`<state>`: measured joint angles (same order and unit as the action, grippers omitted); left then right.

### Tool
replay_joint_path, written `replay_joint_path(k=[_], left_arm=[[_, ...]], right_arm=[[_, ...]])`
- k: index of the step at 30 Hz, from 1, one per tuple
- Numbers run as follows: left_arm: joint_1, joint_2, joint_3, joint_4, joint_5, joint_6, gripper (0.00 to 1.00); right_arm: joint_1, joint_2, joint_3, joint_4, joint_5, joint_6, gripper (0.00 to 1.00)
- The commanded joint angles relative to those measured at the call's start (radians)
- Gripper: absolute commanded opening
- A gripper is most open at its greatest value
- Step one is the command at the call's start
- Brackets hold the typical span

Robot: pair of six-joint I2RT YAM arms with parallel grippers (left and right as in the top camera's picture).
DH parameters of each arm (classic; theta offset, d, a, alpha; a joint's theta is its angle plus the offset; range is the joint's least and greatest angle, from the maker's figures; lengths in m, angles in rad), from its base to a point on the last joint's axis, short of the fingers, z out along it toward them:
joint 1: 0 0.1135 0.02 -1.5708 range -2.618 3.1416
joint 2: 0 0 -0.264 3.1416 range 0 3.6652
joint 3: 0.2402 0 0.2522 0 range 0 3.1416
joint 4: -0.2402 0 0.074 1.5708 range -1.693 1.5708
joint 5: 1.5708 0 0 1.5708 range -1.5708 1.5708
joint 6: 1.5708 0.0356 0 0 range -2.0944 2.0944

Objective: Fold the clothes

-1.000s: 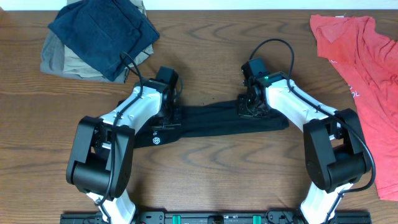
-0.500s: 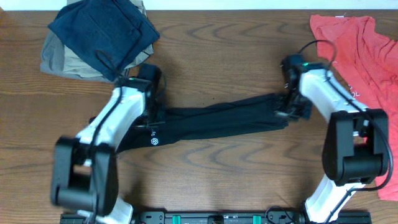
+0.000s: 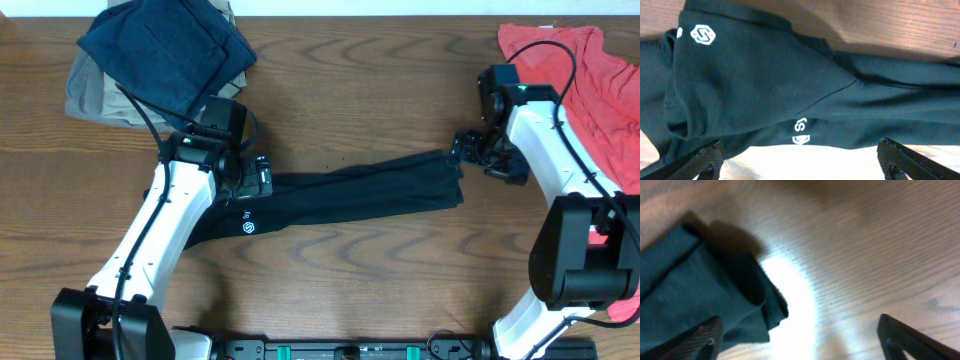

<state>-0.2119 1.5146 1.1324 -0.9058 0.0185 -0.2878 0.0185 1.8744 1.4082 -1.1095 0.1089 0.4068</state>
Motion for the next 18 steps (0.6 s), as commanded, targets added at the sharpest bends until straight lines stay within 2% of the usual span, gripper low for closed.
replay_joint_path(k=[1,3,7,18], left_arm=[[0.002,-0.005,-0.003,-0.014,-0.012,0.005,0.98],[0.002,-0.005,-0.003,-0.018,-0.012,0.005,0.98],[0.002,-0.005,-0.003,-0.017,-0.012,0.005,0.98],[0.002,-0.005,-0.003,-0.016,-0.012,0.005,0.98]], right_arm=[[-0.06,-0.016,0.006,0.026,-0.002,-0.044,0.99],[-0.098,-0.016,-0.007,0.071,-0.096,-0.125,0.99],[-0.163,-0.015,-0.059,0.161,-0.427,-0.349,0.99],[-0.175,-0.015,-0.222,0.315,-0.551,-0.368,0.99]])
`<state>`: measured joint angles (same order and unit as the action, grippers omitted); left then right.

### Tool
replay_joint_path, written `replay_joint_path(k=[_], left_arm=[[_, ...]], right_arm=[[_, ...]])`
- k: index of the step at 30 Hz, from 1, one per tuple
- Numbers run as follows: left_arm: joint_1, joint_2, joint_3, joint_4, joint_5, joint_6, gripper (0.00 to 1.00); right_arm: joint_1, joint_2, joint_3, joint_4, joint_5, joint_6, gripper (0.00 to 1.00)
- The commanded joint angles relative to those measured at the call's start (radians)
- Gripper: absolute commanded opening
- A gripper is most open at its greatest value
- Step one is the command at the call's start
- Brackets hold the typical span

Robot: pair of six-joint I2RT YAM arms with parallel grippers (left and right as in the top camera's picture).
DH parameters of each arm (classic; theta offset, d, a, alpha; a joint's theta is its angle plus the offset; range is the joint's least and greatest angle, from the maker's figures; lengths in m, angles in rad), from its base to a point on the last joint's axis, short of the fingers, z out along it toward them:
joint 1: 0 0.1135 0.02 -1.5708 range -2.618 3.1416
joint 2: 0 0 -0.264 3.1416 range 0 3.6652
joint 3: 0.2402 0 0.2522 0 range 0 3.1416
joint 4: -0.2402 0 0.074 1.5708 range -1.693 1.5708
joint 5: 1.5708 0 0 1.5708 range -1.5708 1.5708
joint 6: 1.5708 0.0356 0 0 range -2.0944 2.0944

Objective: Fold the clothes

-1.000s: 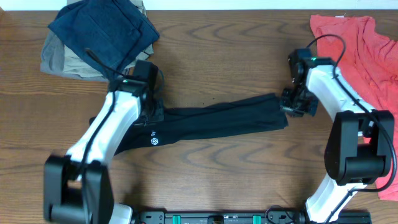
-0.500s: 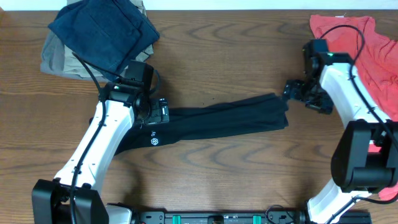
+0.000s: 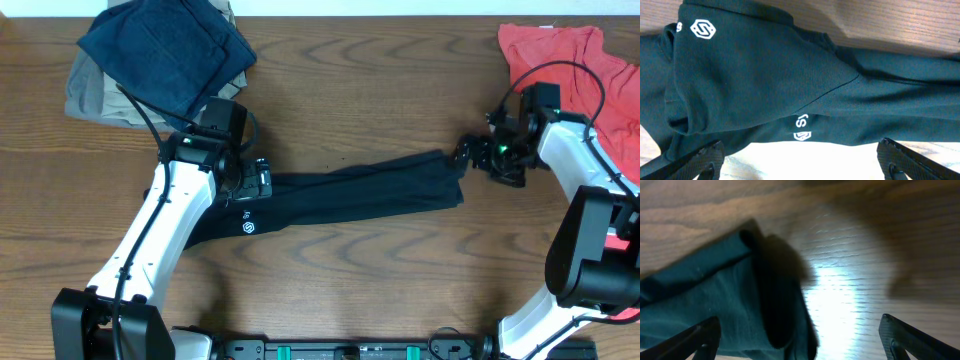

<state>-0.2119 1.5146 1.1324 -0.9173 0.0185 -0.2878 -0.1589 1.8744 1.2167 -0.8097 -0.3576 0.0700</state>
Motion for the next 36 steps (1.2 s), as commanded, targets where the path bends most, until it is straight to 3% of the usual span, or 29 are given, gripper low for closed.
replay_joint_path(k=[1,8,15,19,29,36], left_arm=[[0.002,-0.005,-0.003,-0.005,-0.012,0.005,0.98],[0.002,-0.005,-0.003,-0.002,-0.012,0.005,0.98],[0.002,-0.005,-0.003,-0.002,-0.012,0.005,0.98],[0.002,-0.005,-0.003,-0.002,-0.012,0.005,0.98],[0.002,-0.005,-0.005,-0.001,-0.012,0.005,0.98],[0.001,-0.005,-0.005,0.007,-0.011,0.005,0.98]], right_arm=[[0.006,-0.015,-0.045,0.029,-0.098,-0.031,0.99],[0.056,-0.015,-0.135,0.082,-0.126,-0.006,0.96],[0.087,-0.016,-0.152,0.102,-0.119,0.047,0.45],[0.076,-0.016,-0.135,0.099,-0.048,0.111,0.01],[-0.003,-0.019,0.112,-0.191,0.208,0.121,0.01],[0.0,-0.019,0.284,-0.346,0.214,0.133,0.01]])
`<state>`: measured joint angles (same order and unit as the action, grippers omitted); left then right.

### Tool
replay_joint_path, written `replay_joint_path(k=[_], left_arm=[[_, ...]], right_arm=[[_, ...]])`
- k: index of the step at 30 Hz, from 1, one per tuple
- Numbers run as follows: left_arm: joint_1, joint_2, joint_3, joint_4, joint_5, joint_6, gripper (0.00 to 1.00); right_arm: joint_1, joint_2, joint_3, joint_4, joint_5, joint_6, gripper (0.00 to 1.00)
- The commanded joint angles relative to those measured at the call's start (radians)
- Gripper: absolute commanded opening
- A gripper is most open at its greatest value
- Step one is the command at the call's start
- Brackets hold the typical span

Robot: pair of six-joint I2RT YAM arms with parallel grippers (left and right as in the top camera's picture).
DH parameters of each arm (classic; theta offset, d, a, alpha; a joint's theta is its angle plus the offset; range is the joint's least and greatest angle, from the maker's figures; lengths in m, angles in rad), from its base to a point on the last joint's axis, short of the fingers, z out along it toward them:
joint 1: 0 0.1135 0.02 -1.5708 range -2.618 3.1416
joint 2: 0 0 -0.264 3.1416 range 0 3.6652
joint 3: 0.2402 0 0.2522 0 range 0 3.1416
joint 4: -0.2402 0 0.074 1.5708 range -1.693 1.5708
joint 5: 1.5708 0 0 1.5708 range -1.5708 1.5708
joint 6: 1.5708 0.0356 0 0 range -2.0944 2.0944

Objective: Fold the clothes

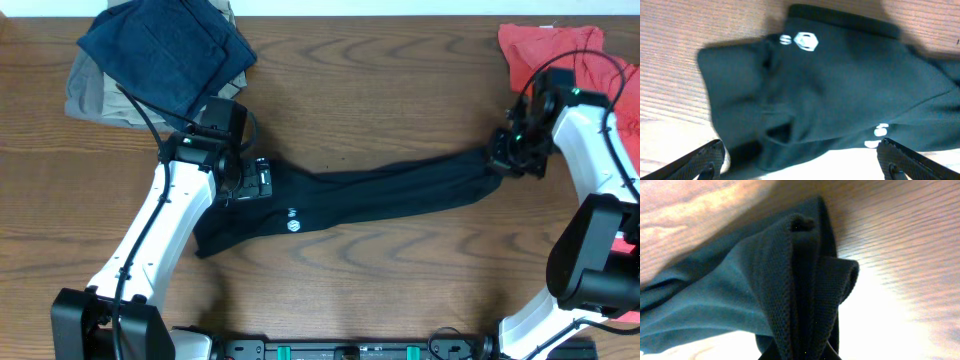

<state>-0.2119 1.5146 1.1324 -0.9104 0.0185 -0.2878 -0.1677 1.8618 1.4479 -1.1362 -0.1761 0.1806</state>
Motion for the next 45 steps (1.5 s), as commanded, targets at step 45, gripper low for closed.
replay_joint_path(k=[45], left_arm=[[0.001,-0.005,-0.01,0.003,-0.011,0.005,0.98]], right_arm=[[0.719,-0.004,0.012,0.184,0.003,0.279,0.13]])
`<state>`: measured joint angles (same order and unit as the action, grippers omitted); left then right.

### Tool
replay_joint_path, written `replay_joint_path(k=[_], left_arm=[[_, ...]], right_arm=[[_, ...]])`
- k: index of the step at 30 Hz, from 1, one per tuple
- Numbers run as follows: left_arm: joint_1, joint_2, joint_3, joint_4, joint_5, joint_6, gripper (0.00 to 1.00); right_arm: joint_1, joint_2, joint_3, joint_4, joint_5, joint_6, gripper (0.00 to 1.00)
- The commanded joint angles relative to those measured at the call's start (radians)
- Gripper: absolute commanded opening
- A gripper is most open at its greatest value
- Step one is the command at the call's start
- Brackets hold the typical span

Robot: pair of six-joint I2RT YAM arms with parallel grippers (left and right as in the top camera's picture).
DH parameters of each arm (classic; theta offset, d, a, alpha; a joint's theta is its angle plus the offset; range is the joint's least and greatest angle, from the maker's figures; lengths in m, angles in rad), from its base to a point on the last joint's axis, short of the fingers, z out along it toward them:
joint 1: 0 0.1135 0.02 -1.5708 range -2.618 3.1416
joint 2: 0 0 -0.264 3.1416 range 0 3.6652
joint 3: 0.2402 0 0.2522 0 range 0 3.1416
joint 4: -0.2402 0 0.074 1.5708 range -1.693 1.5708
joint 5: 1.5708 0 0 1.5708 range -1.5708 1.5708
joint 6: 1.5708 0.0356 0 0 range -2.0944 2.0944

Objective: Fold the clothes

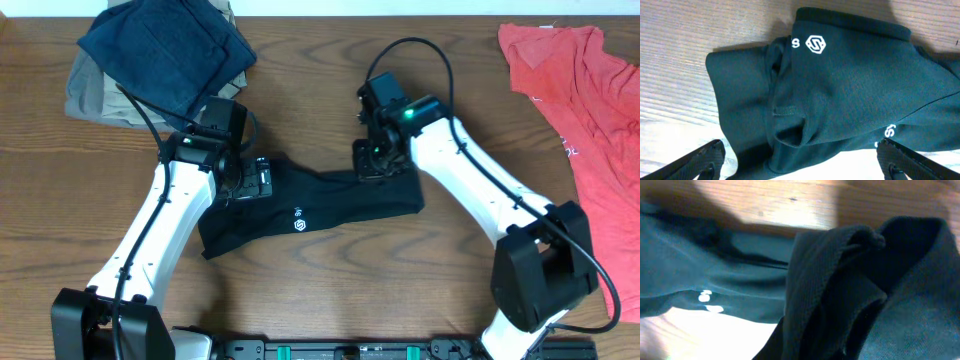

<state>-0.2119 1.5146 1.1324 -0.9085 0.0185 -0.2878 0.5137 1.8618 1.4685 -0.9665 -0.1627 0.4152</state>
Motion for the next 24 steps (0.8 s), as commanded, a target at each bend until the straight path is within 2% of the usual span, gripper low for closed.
replay_joint_path(k=[1,6,7,8,10,12,19,22,24], left_arm=[[0.001,-0.005,-0.011,0.001,-0.011,0.005,0.98],[0.001,-0.005,-0.011,0.0,-0.011,0.005,0.98],[0.002,-0.005,-0.011,0.0,-0.011,0.005,0.98],[0.001,-0.005,-0.011,0.001,-0.011,0.005,0.98],[0.001,-0.005,-0.011,0.001,-0.011,0.005,0.98],[0.001,-0.005,-0.011,0.0,-0.011,0.005,0.98],[0.001,-0.005,-0.011,0.0,-0.011,0.005,0.98],[0.002,-0.005,-0.011,0.001,-0.011,0.005,0.98],[0.002,-0.005,-0.011,0.001,-0.011,0.005,0.98]], right_arm=[[0.047,-0.004,-0.008,0.02,-0.01,0.045,0.14],[0.078,-0.002,-0.01,0.035,-0.01,0.054,0.18],[0.083,-0.001,-0.01,0.035,-0.009,0.056,0.24],[0.087,-0.001,-0.01,0.037,-0.009,0.056,0.38],[0.092,-0.001,-0.01,0.04,-0.009,0.055,0.57],[0.092,-0.001,-0.01,0.04,-0.006,0.055,0.69],[0.013,-0.023,0.068,-0.093,0.037,-0.002,0.73],[-0.043,-0.03,0.099,-0.146,0.077,-0.019,0.83],[-0.074,-0.029,0.097,-0.148,0.069,-0.055,0.84]])
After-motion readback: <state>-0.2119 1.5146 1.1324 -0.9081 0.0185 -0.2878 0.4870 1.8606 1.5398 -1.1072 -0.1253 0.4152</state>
